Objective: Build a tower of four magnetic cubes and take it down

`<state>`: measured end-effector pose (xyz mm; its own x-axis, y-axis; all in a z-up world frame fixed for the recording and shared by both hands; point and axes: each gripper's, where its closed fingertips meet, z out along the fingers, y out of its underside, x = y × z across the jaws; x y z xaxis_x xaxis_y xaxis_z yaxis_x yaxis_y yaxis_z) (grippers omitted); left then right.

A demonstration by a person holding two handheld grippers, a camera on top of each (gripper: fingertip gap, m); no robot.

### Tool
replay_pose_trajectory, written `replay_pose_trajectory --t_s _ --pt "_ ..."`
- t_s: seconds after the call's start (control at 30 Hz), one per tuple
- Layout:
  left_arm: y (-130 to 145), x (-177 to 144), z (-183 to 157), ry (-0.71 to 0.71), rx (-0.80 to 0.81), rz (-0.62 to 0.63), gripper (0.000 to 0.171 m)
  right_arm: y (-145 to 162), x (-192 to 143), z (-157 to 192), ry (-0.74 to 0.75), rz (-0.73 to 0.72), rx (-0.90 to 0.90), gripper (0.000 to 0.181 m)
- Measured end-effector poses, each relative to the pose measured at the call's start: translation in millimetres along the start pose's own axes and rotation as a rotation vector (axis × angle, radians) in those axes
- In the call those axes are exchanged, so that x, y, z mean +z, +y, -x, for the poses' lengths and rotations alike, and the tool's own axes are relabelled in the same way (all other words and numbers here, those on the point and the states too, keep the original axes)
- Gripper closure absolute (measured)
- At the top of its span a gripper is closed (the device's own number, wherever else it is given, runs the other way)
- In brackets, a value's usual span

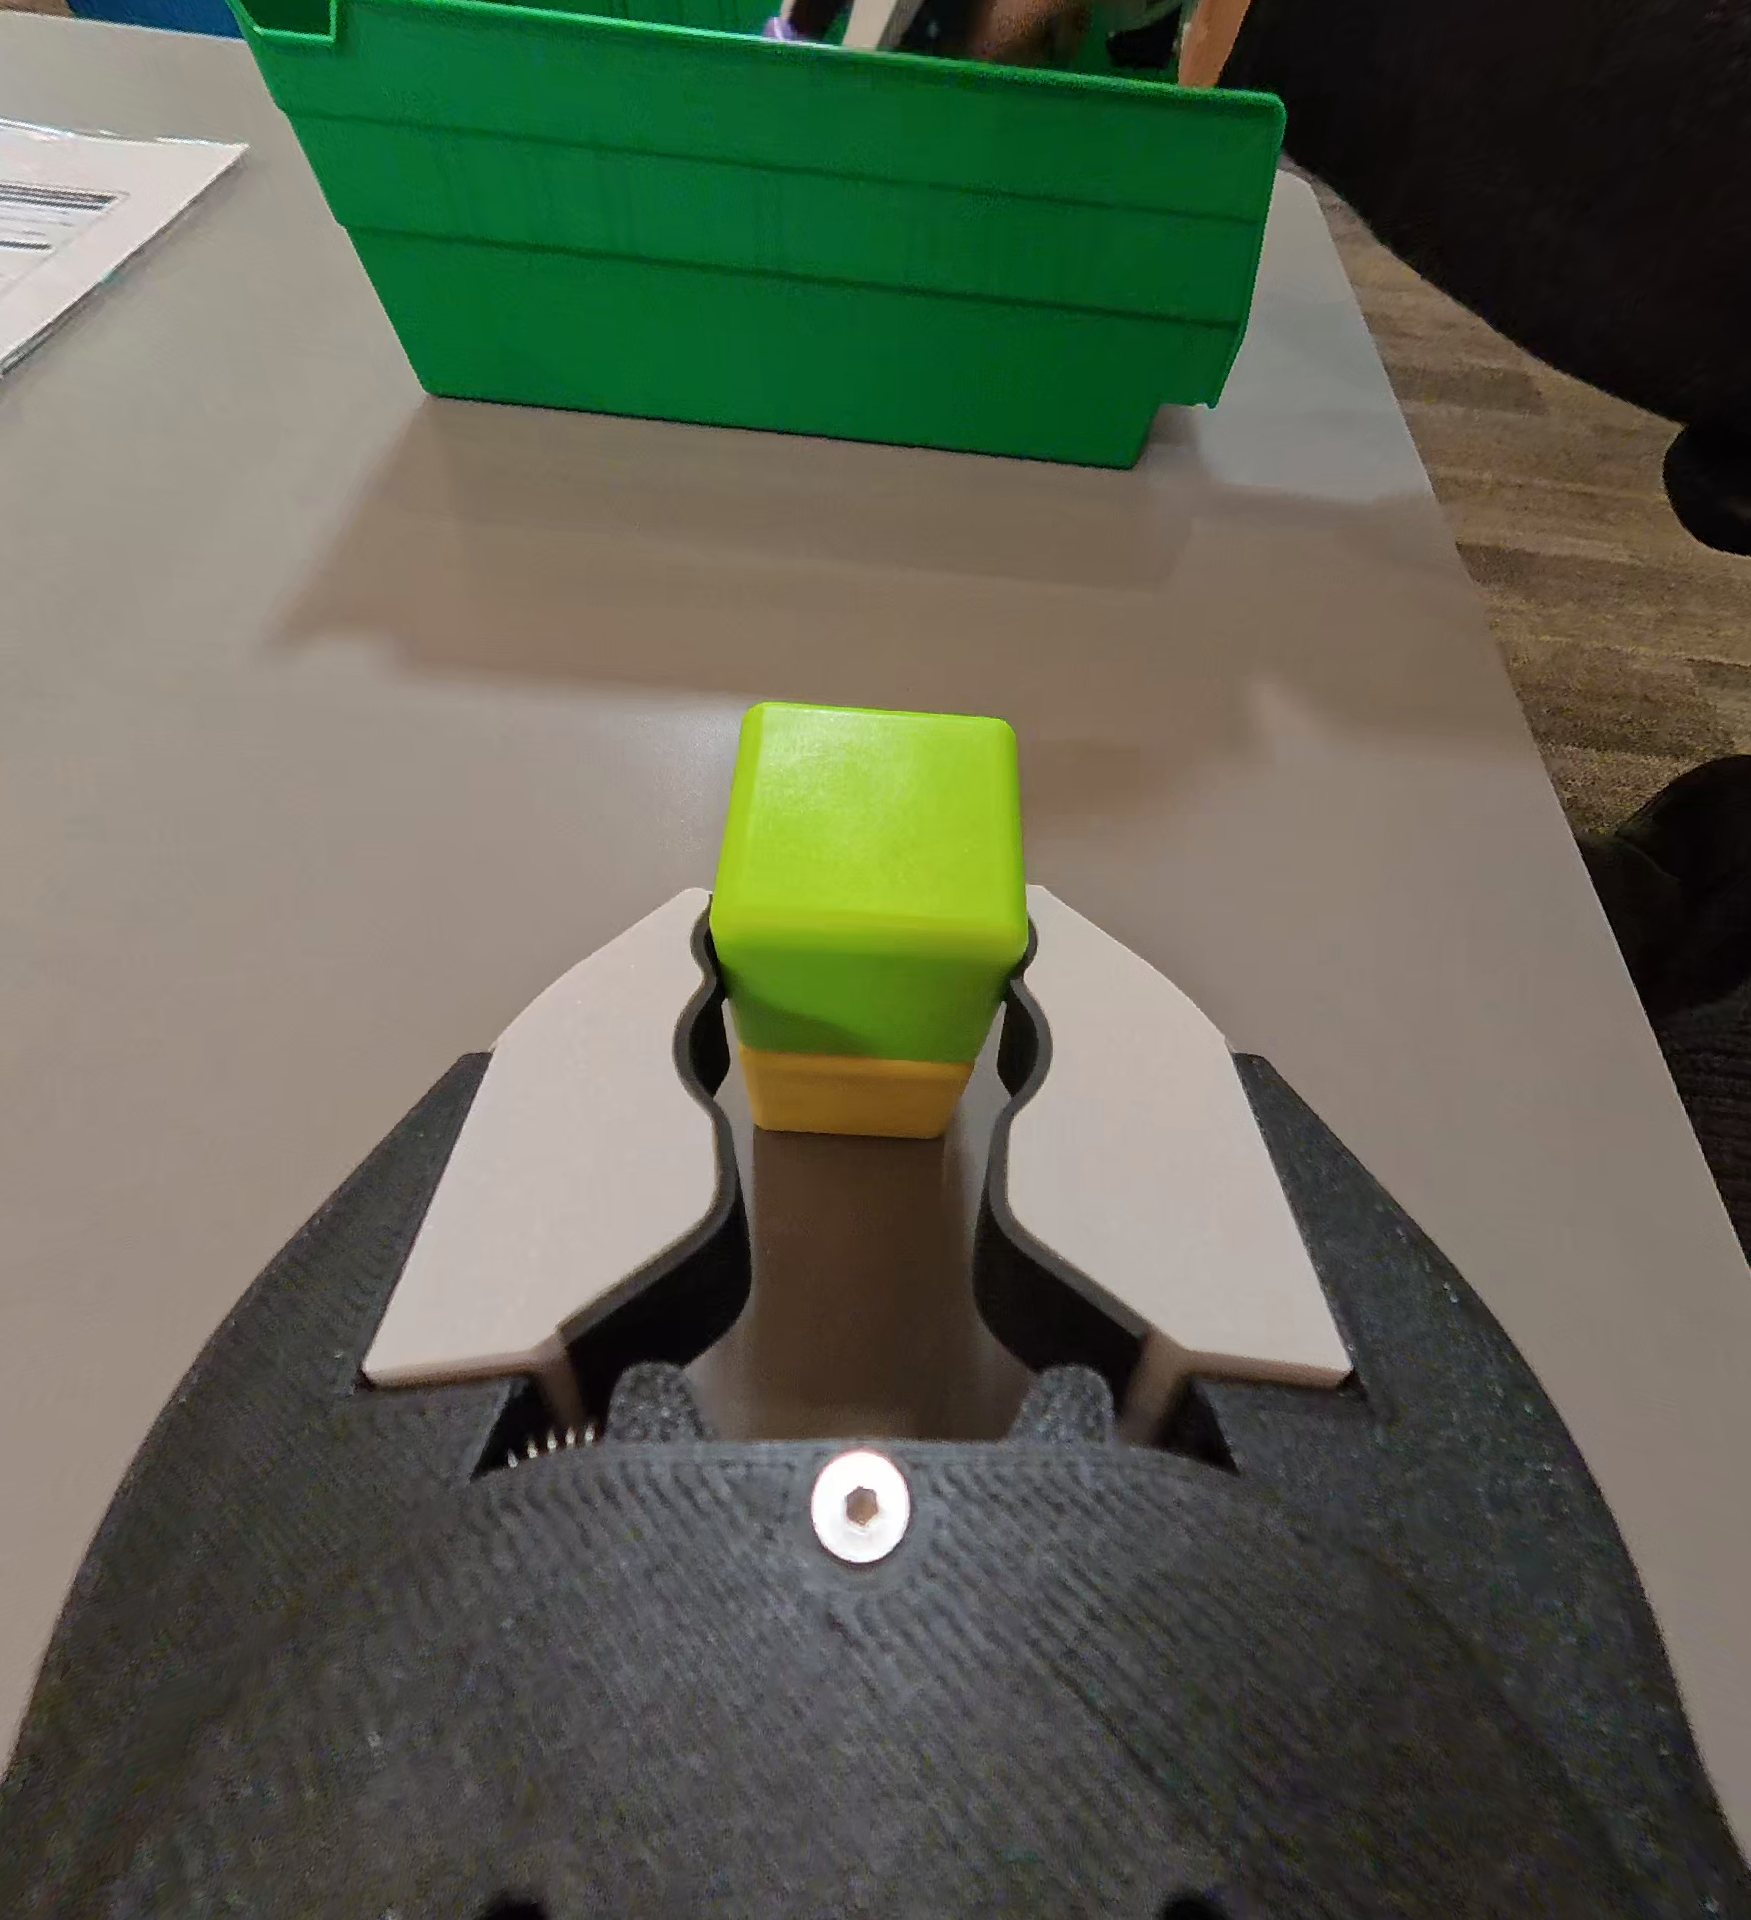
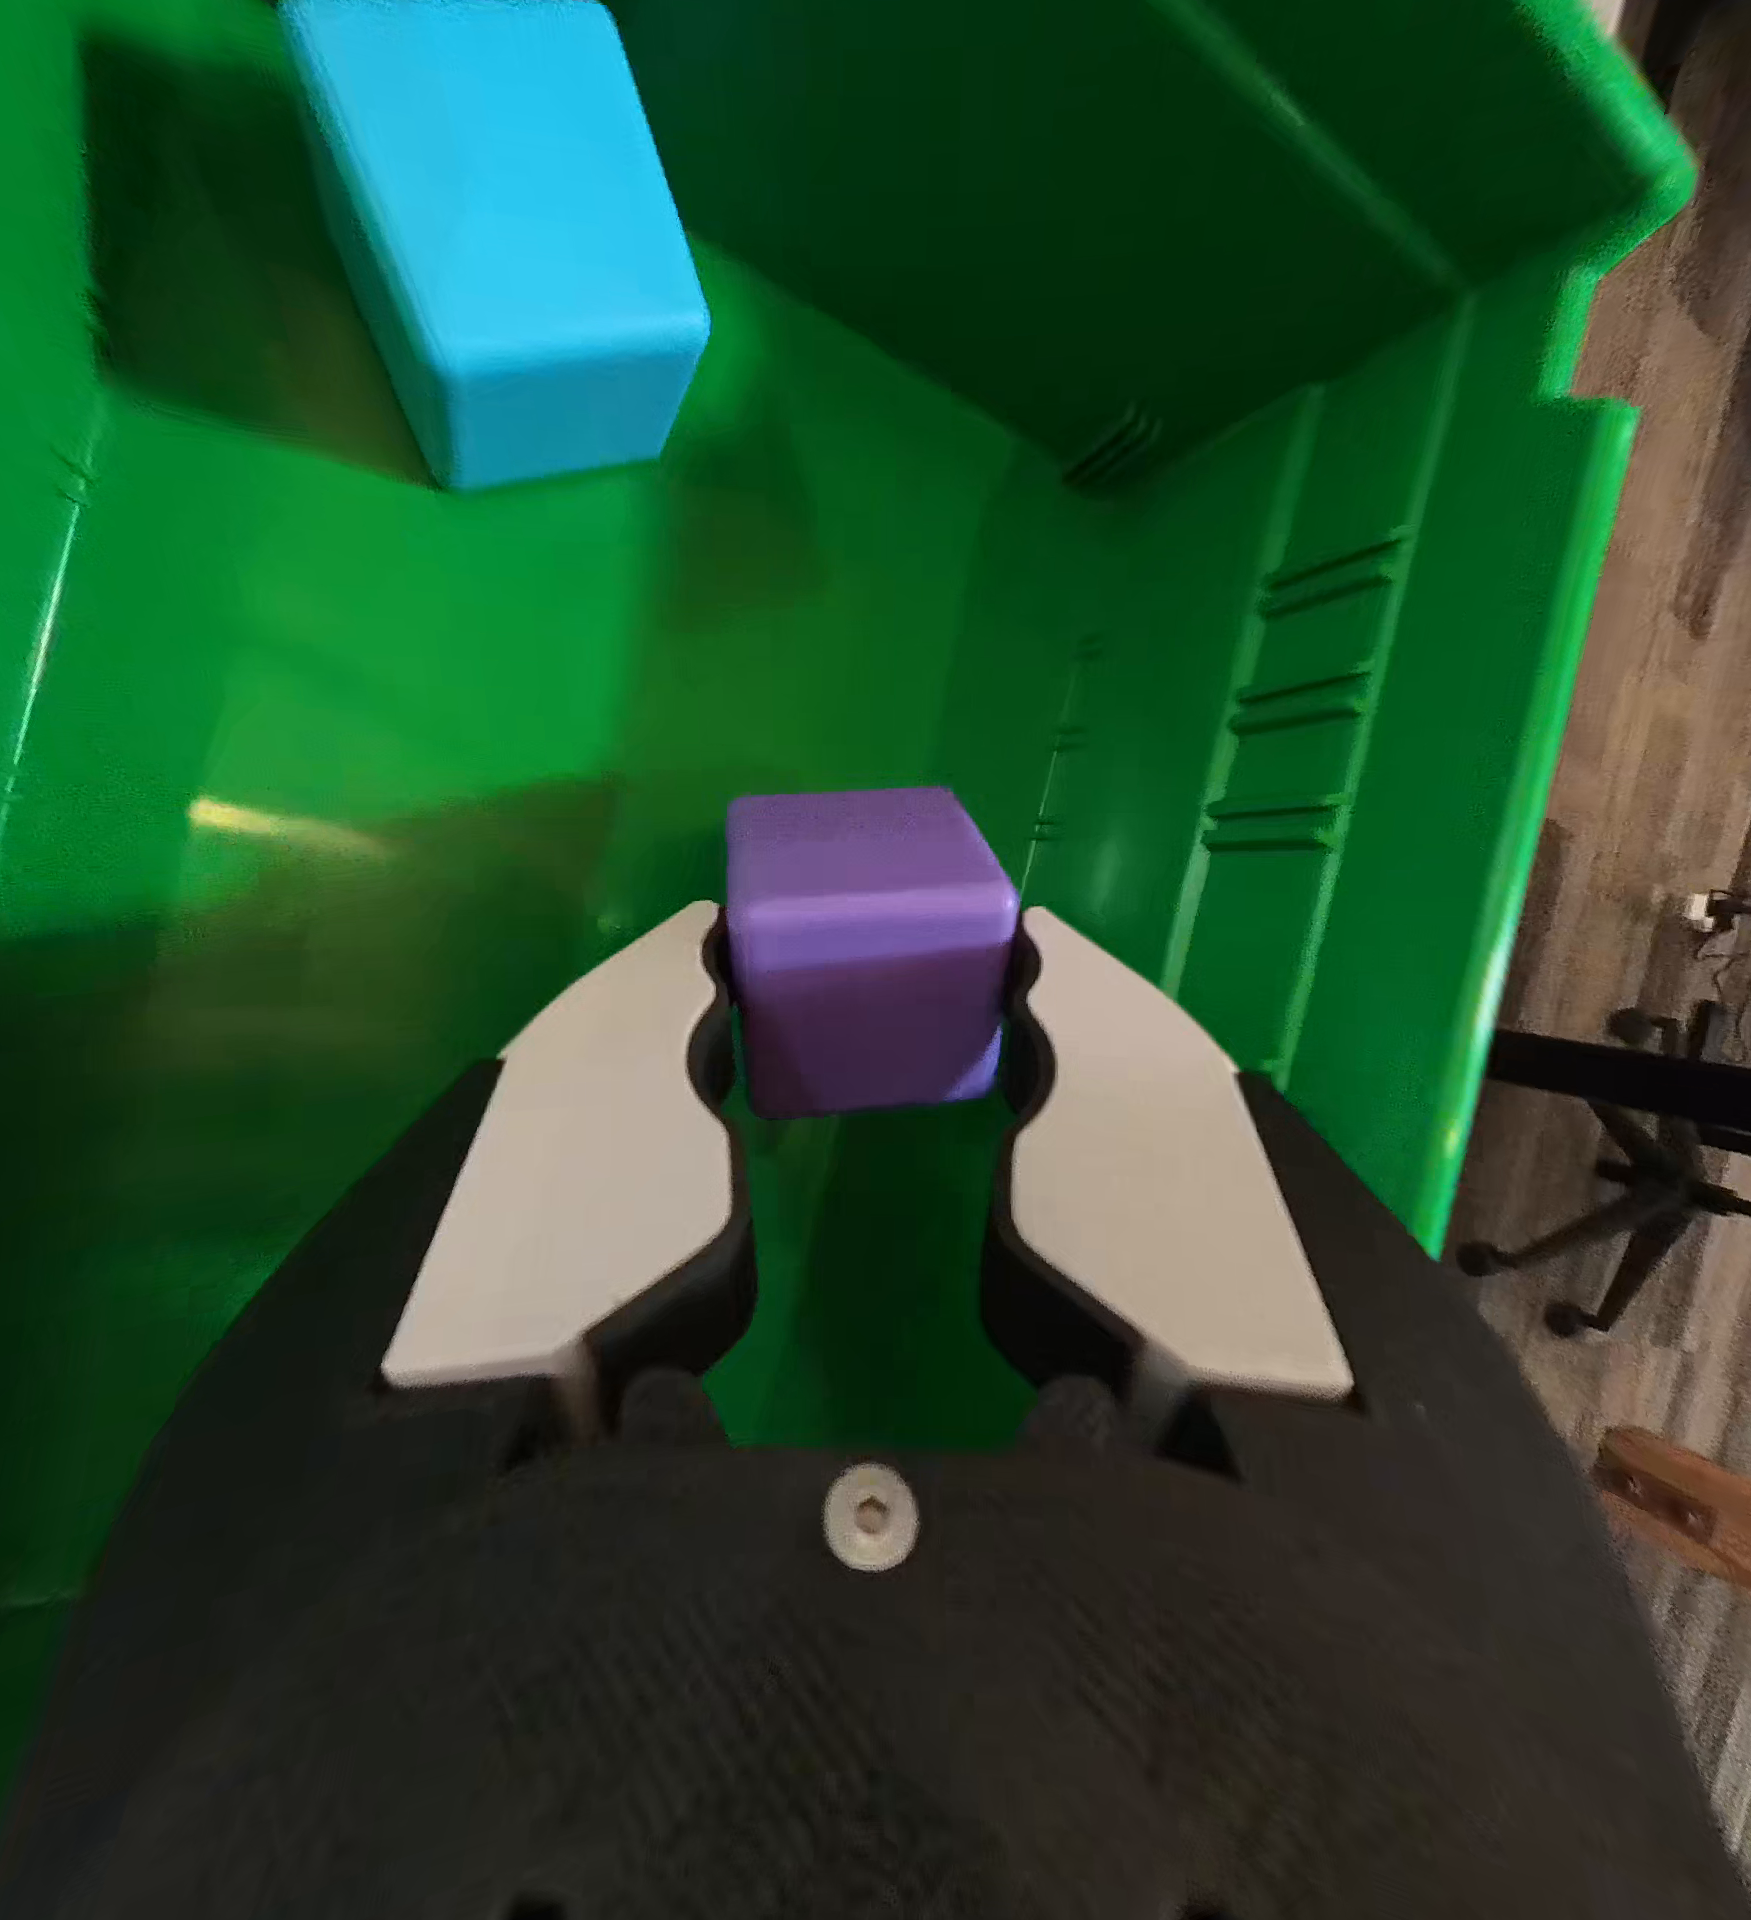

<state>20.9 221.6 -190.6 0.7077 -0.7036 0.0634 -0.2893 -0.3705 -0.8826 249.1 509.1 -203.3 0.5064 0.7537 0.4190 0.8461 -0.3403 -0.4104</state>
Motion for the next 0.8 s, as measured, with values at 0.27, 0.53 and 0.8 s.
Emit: replay_pose_trajectory --t_s 0.27,0.53,0.8 --pt "0.1 0.2 0.0 0.005 -0.004 0.0 0.121 2.5 0.1 -4.9 0.042 0.004 0.005 0.131" --pt "0.1 0.3 0.2 0.003 -0.003 0.001 0.121 -2.5 -10.5 -16.6 0.118 -0.019 -0.011 0.128" --pt "1.7 1.6 2.3 -0.023 0.004 0.016 0.109 -105.0 -105.5 33.3 -0.128 -0.543 0.06 0.12"
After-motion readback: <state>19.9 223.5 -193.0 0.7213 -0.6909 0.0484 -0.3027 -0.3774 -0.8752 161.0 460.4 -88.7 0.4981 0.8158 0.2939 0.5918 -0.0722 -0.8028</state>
